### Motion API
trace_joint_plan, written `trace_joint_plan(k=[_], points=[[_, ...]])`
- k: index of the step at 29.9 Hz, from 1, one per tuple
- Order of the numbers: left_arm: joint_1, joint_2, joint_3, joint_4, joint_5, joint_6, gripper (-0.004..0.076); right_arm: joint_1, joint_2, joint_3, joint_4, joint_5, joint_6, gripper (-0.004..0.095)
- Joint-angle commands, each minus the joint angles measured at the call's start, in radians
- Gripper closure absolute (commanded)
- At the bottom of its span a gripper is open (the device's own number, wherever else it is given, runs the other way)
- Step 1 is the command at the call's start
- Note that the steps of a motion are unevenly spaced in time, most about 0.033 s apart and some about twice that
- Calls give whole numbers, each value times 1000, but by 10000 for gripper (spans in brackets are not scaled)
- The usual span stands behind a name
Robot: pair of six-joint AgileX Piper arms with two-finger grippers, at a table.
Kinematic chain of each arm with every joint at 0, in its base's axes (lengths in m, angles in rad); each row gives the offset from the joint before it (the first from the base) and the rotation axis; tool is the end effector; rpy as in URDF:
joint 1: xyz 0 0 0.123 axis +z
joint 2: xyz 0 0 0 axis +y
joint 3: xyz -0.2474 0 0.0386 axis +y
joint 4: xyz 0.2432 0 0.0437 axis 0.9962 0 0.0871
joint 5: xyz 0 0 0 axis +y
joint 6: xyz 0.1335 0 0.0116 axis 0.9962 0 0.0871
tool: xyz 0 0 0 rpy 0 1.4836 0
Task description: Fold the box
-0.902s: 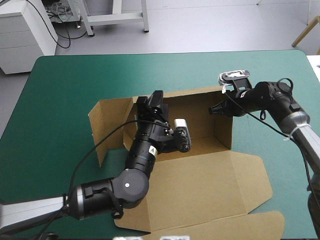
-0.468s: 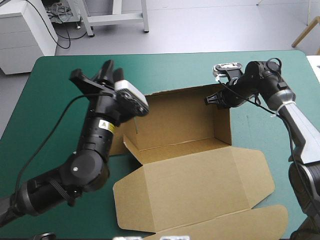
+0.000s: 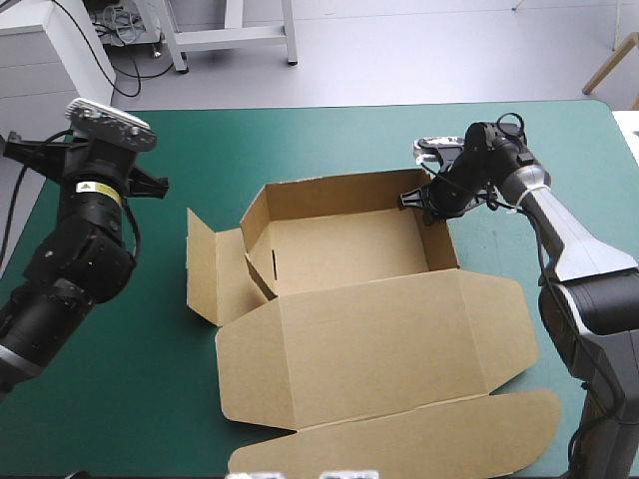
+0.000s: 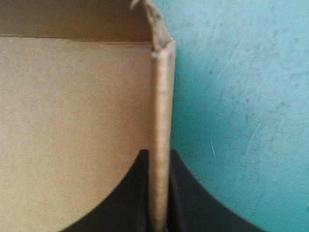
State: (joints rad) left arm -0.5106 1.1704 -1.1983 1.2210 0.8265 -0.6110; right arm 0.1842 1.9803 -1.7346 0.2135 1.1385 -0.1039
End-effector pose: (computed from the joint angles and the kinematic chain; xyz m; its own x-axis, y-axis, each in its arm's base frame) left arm 0.2852 -0.0536 0.3932 -0.2904 0.5348 -0.7935 -0.1139 0.8040 0.5836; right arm 0.4053 0.1017 0.1915 -0.9409 -0.1886 -0.2813 -0.2450 0.9525 0.1810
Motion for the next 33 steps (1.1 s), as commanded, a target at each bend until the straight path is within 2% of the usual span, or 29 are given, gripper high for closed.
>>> trace_joint_plan(k=[1, 2, 4, 6, 12, 16, 20, 24, 33], points=[[154, -26, -31, -190, -66, 81, 723, 1, -41, -22, -19, 54, -28, 732], [202, -26, -31, -262, -74, 121, 723, 1, -41, -25, -26, 42, -13, 633], [284, -26, -31, -413, -81, 193, 723, 1, -41, -41, -34, 35, 26, 498], [360, -26, -31, -549, -81, 273, 723, 1, -41, -64, -38, 36, 26, 417], [600, -15, -31, -986, -69, 563, 723, 1, -76, -170, -54, 65, 12, 407], [740, 13, -31, -1244, -16, 710, 723, 1, -153, -205, -86, 65, 12, 408], [843, 35, -31, -1439, 27, 789, 723, 1, -251, -175, -128, 65, 12, 408], [878, 52, -31, -1580, 50, 857, 723, 1, -323, -125, -116, 65, 12, 409], [878, 77, -29, -1656, 117, 884, 724, 1, -303, 15, -101, 63, 12, 409]])
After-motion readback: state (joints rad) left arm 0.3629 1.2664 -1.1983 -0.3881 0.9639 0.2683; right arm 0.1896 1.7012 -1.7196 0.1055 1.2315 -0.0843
